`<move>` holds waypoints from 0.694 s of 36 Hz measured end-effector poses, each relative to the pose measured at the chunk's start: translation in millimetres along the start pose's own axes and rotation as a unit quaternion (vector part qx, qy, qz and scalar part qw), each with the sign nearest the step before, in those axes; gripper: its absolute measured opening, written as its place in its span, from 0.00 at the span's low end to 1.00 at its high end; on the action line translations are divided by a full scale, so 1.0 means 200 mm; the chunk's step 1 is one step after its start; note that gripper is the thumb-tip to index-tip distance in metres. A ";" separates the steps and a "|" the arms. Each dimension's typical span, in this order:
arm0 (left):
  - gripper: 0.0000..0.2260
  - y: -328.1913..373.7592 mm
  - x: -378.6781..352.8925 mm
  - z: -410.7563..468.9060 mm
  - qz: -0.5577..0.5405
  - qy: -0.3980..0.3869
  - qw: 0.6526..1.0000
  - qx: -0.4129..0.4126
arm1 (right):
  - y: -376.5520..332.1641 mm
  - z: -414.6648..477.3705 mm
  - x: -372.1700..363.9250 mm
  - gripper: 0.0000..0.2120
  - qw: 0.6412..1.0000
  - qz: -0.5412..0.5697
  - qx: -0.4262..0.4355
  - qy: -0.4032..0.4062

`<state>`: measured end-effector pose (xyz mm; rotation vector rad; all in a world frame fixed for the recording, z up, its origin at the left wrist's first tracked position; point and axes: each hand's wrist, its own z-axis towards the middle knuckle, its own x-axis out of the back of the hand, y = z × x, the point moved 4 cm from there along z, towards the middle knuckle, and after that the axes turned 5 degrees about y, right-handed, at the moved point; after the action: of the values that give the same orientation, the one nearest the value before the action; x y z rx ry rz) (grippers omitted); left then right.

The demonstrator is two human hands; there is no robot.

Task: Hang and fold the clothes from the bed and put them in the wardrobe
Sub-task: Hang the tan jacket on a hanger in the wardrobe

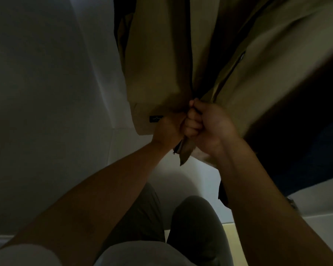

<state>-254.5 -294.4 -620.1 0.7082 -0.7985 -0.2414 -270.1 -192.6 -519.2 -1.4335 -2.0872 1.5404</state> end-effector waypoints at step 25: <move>0.08 0.28 0.24 0.37 -0.032 0.011 0.997 -0.063 | -0.29 -0.21 -0.16 0.14 0.994 -0.004 0.105 0.035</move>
<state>-279.6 -310.9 -519.7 0.6181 -0.7344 -0.3385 -260.4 -189.9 -441.8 -1.3818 -1.8282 1.6267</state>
